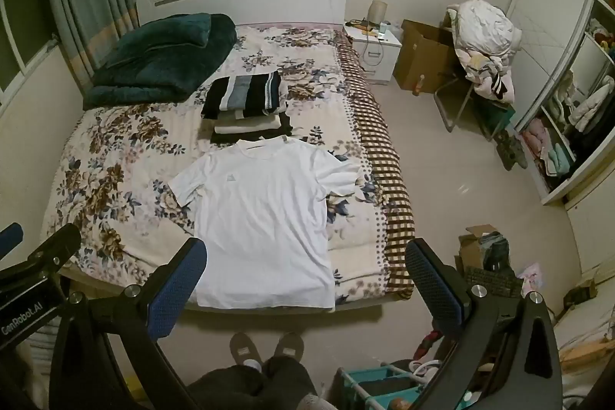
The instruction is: Fold small clothes
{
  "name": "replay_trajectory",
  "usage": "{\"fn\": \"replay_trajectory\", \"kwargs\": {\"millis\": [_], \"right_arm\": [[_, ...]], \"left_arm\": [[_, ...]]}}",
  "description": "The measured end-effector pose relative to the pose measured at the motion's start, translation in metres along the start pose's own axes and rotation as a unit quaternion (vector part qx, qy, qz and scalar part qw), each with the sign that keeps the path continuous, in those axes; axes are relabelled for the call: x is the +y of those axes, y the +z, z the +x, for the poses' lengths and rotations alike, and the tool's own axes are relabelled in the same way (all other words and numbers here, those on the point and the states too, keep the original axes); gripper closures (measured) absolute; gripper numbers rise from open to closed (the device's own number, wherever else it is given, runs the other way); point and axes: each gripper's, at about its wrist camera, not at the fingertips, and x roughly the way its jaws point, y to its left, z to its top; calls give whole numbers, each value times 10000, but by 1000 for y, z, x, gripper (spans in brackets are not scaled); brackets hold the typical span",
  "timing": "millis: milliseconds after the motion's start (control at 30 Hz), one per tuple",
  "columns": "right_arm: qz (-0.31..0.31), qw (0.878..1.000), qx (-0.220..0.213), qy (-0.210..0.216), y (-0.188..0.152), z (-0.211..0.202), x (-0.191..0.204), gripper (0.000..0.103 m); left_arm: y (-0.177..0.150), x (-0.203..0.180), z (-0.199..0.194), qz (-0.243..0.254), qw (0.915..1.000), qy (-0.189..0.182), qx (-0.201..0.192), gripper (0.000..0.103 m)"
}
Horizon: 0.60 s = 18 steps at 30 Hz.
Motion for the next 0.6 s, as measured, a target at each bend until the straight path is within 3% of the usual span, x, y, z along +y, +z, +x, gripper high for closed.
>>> {"fn": "replay_trajectory", "kwargs": {"millis": [600], "right_arm": [[-19,10000,-29,-15,0,0,0,0]], "left_arm": [[0,0,0,-9,10000,-25,0,0]]}}
